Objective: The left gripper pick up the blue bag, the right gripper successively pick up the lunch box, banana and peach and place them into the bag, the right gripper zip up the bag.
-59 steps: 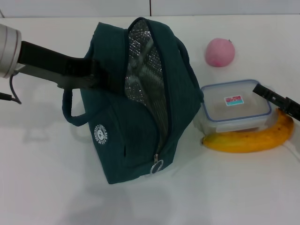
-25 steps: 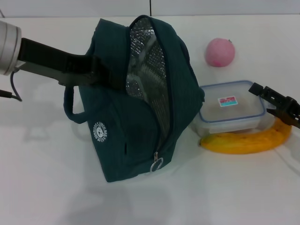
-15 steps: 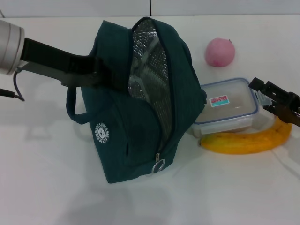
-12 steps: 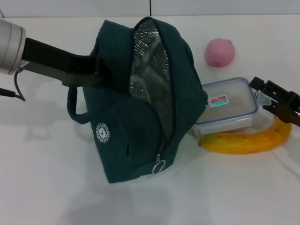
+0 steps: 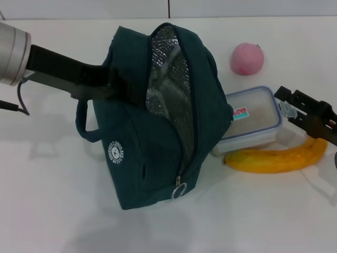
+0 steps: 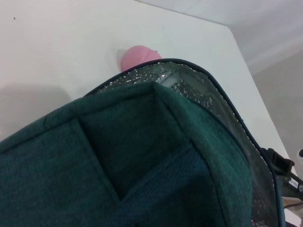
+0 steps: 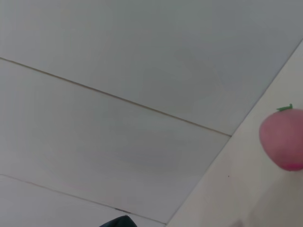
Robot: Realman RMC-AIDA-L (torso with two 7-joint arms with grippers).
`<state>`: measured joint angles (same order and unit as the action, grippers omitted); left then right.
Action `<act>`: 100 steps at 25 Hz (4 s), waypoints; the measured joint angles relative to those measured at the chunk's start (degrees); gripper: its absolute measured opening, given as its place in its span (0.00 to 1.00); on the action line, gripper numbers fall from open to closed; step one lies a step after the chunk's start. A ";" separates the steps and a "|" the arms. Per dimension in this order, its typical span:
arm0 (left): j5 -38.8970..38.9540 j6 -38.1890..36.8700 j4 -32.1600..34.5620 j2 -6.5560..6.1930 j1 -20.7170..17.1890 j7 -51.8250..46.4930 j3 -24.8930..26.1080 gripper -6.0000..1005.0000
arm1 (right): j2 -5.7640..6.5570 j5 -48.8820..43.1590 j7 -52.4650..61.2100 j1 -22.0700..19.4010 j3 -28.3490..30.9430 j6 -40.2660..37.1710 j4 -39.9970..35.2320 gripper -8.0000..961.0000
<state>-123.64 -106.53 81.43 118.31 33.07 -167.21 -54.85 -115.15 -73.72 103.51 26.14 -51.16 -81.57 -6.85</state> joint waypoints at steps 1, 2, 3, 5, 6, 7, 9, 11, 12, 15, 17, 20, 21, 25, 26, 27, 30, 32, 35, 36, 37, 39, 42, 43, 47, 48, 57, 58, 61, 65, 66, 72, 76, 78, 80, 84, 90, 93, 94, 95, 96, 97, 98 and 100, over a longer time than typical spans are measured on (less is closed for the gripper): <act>0.00 0.00 -0.04 -0.01 -0.01 0.16 0.00 0.04 | -0.02 -0.02 0.01 0.18 0.00 -0.03 0.00 0.81; -0.01 0.00 -0.15 -0.01 -0.01 0.29 0.00 0.04 | -0.04 -0.02 0.07 0.32 0.00 -0.05 0.02 0.77; -0.01 0.00 -0.28 -0.01 -0.02 0.37 0.00 0.04 | -0.05 0.01 0.19 0.39 0.01 -0.08 0.04 0.73; -0.02 0.00 -0.56 -0.01 -0.02 0.50 0.00 0.04 | -0.10 0.14 0.72 0.45 0.08 -0.21 0.07 0.65; -0.02 0.00 -0.63 -0.01 -0.02 0.55 0.00 0.04 | -0.11 0.17 1.00 0.45 0.14 -0.23 0.08 0.61; -0.02 0.00 -0.65 -0.01 -0.03 0.67 0.00 0.04 | -0.14 0.19 1.17 0.46 0.25 -0.23 0.10 0.57; -0.03 0.00 -0.67 -0.01 -0.04 0.86 0.00 0.04 | -0.16 0.20 1.38 0.47 0.42 -0.05 0.15 0.49; -0.03 0.00 -0.67 -0.01 -0.09 1.06 0.00 0.04 | -0.17 0.21 1.41 0.51 0.40 0.16 0.17 0.41; -0.03 0.00 -0.67 -0.01 -0.12 1.15 0.00 0.04 | -0.18 0.22 1.42 0.59 0.29 0.21 0.19 0.37; -0.03 0.00 -0.67 -0.01 -0.21 1.44 0.00 0.04 | -0.22 0.22 1.42 0.88 0.11 0.29 0.37 0.35; -0.03 0.00 -0.67 -0.01 -0.33 1.63 0.00 0.04 | -0.33 0.03 1.43 1.27 0.04 0.39 0.60 0.34; -0.02 0.00 -0.66 -0.01 -0.43 1.75 0.00 0.04 | -0.41 -0.07 1.44 1.35 -0.04 0.46 0.67 0.33; -0.02 0.00 -0.66 -0.01 -0.47 1.77 0.00 0.04 | -0.41 -0.12 1.44 1.35 -0.18 0.47 0.69 0.31; -0.02 -0.03 -0.66 -0.01 -0.63 1.92 0.00 0.04 | -0.43 -0.17 1.35 1.21 -0.76 0.50 0.70 0.25; -0.02 -0.04 -0.66 -0.01 -0.65 1.94 0.00 0.04 | -0.43 -0.18 1.30 1.12 -0.79 0.51 0.71 0.24; -0.02 -0.04 -0.66 -0.01 -0.67 1.96 0.00 0.04 | -0.45 -0.19 1.27 1.02 -0.82 0.54 0.71 0.22; -0.02 -0.06 -0.66 -0.01 -0.75 1.97 0.00 0.04 | -0.51 -0.14 1.24 0.75 -0.82 0.72 0.71 0.18; 0.02 -0.07 -0.66 -0.01 -0.82 1.98 0.00 0.04 | -0.52 0.06 1.24 0.46 -0.61 0.78 0.71 0.15; 0.13 -0.09 -0.64 -0.01 -0.98 1.98 0.00 0.04 | -0.52 0.57 1.28 -0.08 -0.13 0.80 0.71 0.12; 0.18 -0.09 -0.58 -0.01 -1.06 1.98 0.00 0.05 | -0.52 1.08 1.34 -0.33 -0.05 0.79 0.71 0.11; 0.20 -0.09 -0.54 0.00 -1.11 1.98 0.00 0.05 | -0.51 1.53 1.38 -0.49 -0.01 0.76 0.71 0.11; 0.29 -0.09 -0.41 -0.02 -1.16 1.98 0.04 0.05 | -0.51 2.83 1.41 -1.04 0.00 0.46 0.70 0.11; 0.39 -0.09 -0.30 -0.04 -1.19 1.98 0.25 0.05 | -0.41 4.51 1.52 -1.87 0.01 -0.15 0.70 0.11; 0.40 -0.09 -0.30 -0.05 -1.21 1.98 0.32 0.05 | -0.38 5.09 1.65 -2.15 0.01 -0.41 0.70 0.11; 0.45 -0.09 -0.23 -0.07 -1.25 1.98 0.36 0.05 | -0.36 7.46 2.47 -3.24 0.01 -1.74 0.85 0.11; 0.45 -0.09 -0.23 -0.07 -1.25 1.98 0.36 0.05 | -0.35 7.94 2.74 -3.47 0.01 -2.05 0.89 0.11; 2.73 -0.39 0.47 -0.10 -1.84 2.36 0.33 0.05 | -0.16 12.49 5.08 -5.00 0.03 -4.97 1.63 0.11; 3.05 -0.47 0.69 -0.10 -2.00 2.38 0.30 0.05 | -0.16 12.93 5.42 -5.16 0.05 -5.43 1.67 0.11; 3.32 -0.54 1.02 -0.10 -2.36 2.44 0.17 0.05 | -0.16 14.26 6.79 -5.43 0.13 -7.07 2.04 0.11; 3.38 -0.57 1.33 -0.04 -2.81 2.65 0.19 0.05 | -0.16 15.43 8.47 -5.46 0.47 -8.91 2.36 0.11; 3.39 -0.58 1.32 -0.03 -2.82 2.67 0.20 0.05 | -0.16 15.62 8.87 -5.47 0.63 -9.26 2.51 0.11; 3.41 -0.62 1.32 0.18 -2.83 2.77 0.10 0.05 | -0.20 18.73 10.80 -5.16 0.93 -12.62 4.50 0.11; 3.41 -0.62 1.34 0.40 -2.64 2.98 0.04 0.05 | -0.34 19.70 12.05 -5.10 1.32 -14.52 5.35 0.11; 3.41 -0.62 1.36 0.54 -2.55 3.21 -0.01 0.05 | -0.42 20.65 12.74 -5.00 1.33 -15.09 6.45 0.11; 3.41 -0.62 1.36 0.59 -2.45 3.27 -0.01 0.05 | -0.47 21.62 13.08 -4.74 1.34 -15.56 7.72 0.11; 3.44 -0.61 1.37 0.61 -2.20 3.29 -0.01 0.05 | -0.64 22.87 13.53 -4.37 1.78 -16.58 9.43 0.11; 3.49 -0.61 1.37 0.61 -1.84 3.45 -0.10 0.05 | -0.68 24.56 14.18 -4.31 2.92 -17.13 9.72 0.11; 3.50 -0.61 1.37 0.61 -1.68 3.47 -0.62 0.05 | -0.69 25.00 14.73 -4.05 2.95 -17.16 9.60 0.11; 3.50 -0.61 1.40 0.61 -1.62 3.47 -0.78 0.05 | -0.69 25.02 14.87 -3.92 2.95 -17.17 9.60 0.11; 3.50 -0.61 1.54 0.61 -1.59 3.48 -0.84 0.05 | -0.69 25.06 14.89 -3.83 2.96 -17.17 9.61 0.11; 3.51 -0.61 1.81 0.61 -1.55 3.47 -0.98 0.05 | -0.70 25.08 14.92 -3.77 3.03 -17.17 9.63 0.11; 3.51 -0.61 2.19 0.61 -1.52 3.47 -1.08 0.05 | -0.69 25.09 14.94 -3.76 3.12 -17.17 9.63 0.11; 3.51 -0.61 2.56 0.62 -1.52 3.46 -1.18 0.05 | -0.69 25.10 14.96 -3.75 3.25 -17.17 9.64 0.11; 3.51 -0.58 3.12 0.71 -1.57 3.47 -1.24 0.05 | -0.69 25.12 15.15 -3.74 3.64 -17.26 9.66 0.11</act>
<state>-120.13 -107.11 84.55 119.02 31.50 -163.75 -56.09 -115.84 -48.60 118.66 22.40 -47.52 -98.83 2.80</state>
